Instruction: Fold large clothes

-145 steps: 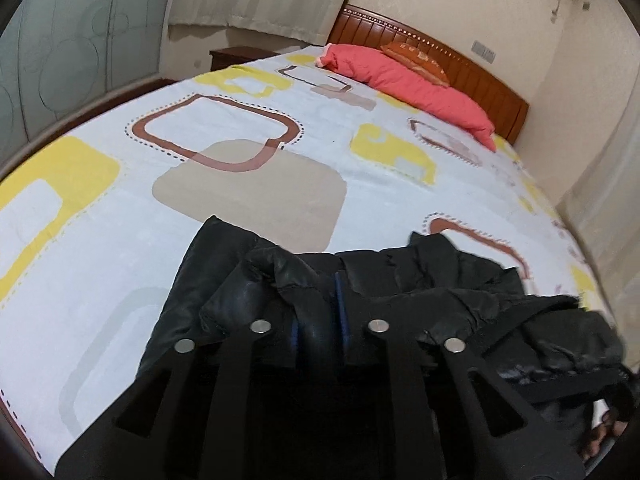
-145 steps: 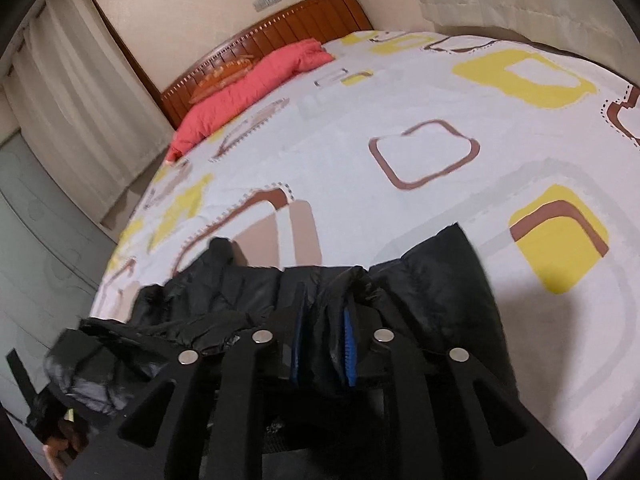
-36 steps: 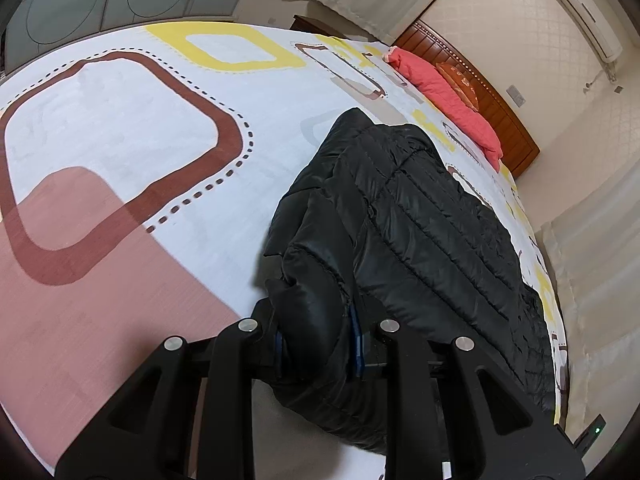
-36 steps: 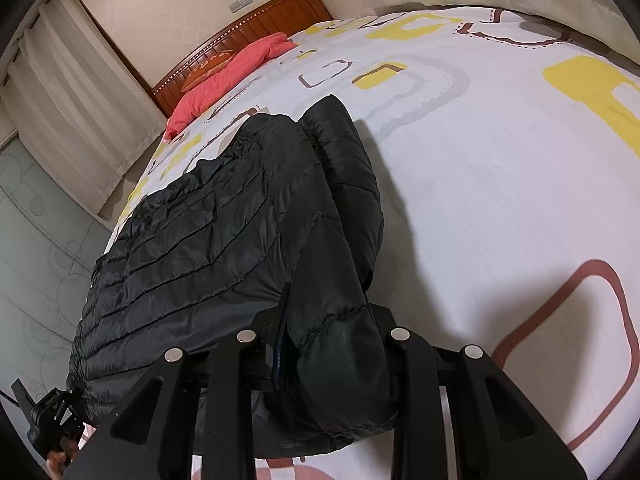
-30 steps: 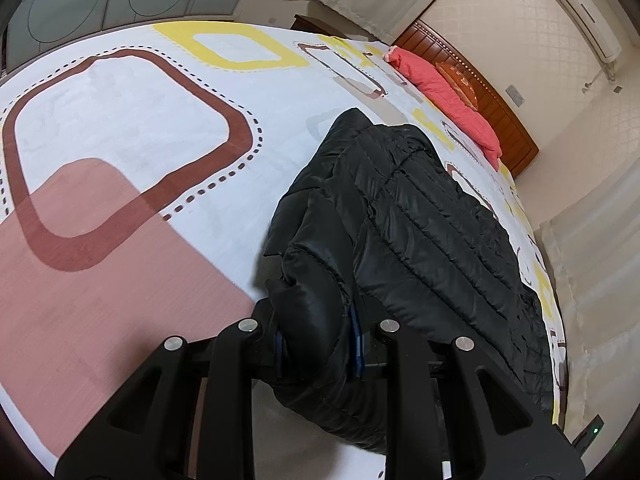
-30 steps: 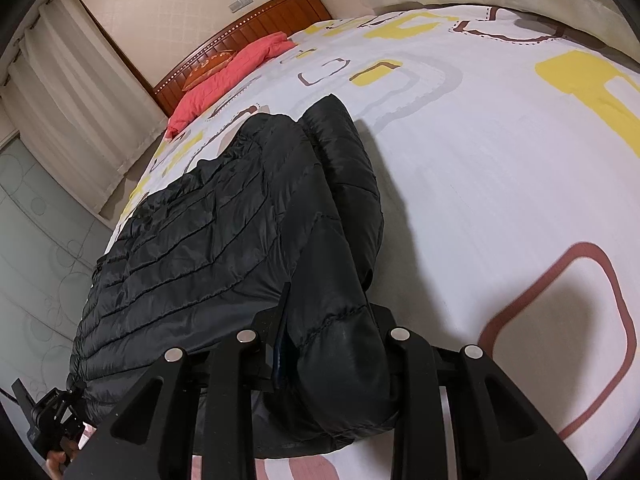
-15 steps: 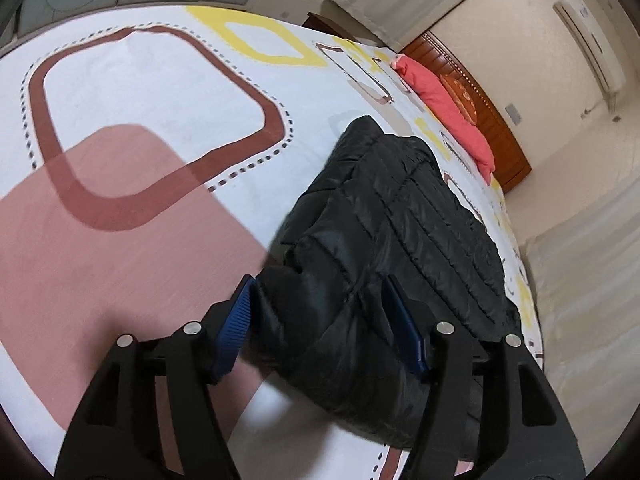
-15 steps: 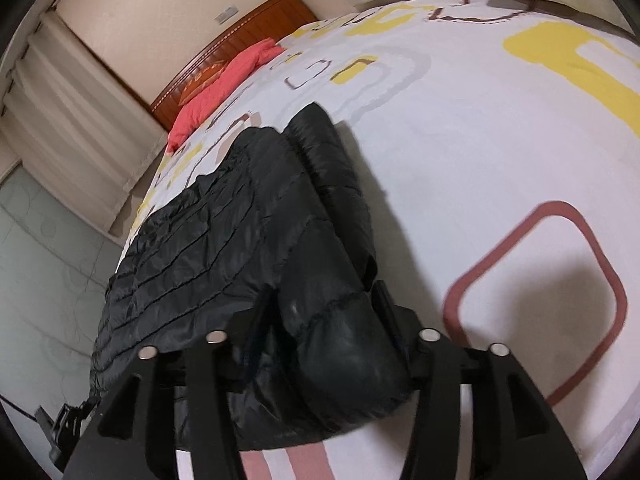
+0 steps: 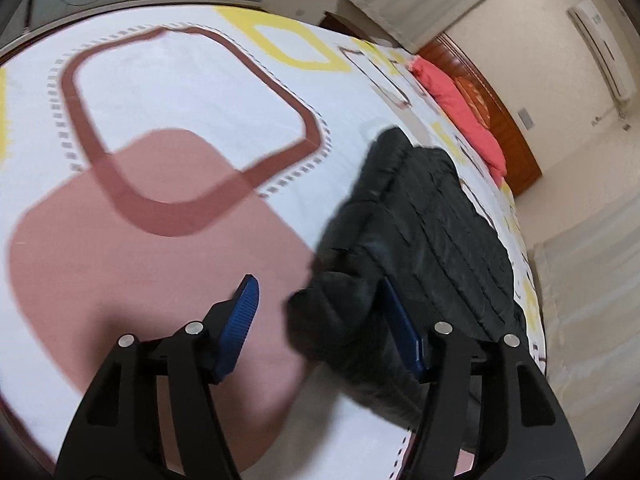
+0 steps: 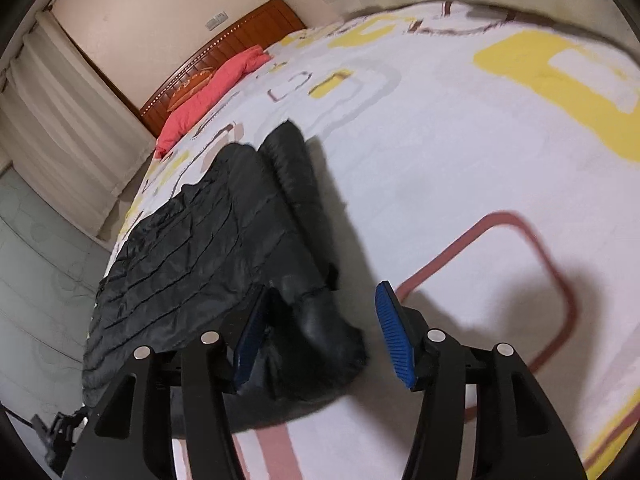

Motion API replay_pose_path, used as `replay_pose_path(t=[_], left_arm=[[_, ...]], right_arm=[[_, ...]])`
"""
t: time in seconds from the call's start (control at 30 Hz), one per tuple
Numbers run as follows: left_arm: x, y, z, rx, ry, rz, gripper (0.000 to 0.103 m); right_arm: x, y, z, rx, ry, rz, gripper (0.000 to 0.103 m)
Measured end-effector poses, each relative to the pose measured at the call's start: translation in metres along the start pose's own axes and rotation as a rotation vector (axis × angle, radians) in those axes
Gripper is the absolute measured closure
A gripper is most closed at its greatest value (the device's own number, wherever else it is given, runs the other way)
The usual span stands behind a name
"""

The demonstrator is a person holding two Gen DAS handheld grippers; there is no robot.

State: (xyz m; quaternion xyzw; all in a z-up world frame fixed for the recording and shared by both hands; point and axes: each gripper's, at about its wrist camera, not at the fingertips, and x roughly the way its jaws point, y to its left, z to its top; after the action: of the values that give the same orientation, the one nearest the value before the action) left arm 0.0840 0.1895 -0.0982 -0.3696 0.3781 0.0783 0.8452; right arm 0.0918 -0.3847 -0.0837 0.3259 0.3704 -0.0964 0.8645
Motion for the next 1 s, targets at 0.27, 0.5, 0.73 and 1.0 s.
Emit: replay_pose_path(t=[0.27,0.5,0.73,1.0], left_arm=[[-0.029,-0.054,-0.006,0.315,-0.146,0.204,0.041],[0.012,-0.152,-0.036,0.526,-0.129,0.146,0.041],[0.086,-0.211,-0.05,0.599,-0.049,0.157,0.041],[0.129,-0.208,-0.072,0.714,-0.039,0.26,0.041]], right_arm=[[-0.022,0.045,0.003,-0.223,-0.078,-0.19,0.049],[0.014,0.145,-0.014,-0.429,-0.045,-0.101,0.05],[0.064,0.22,-0.021,-0.531,-0.011,-0.048,0.05],[0.129,0.212,-0.046,-0.541,0.093,-0.071,0.05]])
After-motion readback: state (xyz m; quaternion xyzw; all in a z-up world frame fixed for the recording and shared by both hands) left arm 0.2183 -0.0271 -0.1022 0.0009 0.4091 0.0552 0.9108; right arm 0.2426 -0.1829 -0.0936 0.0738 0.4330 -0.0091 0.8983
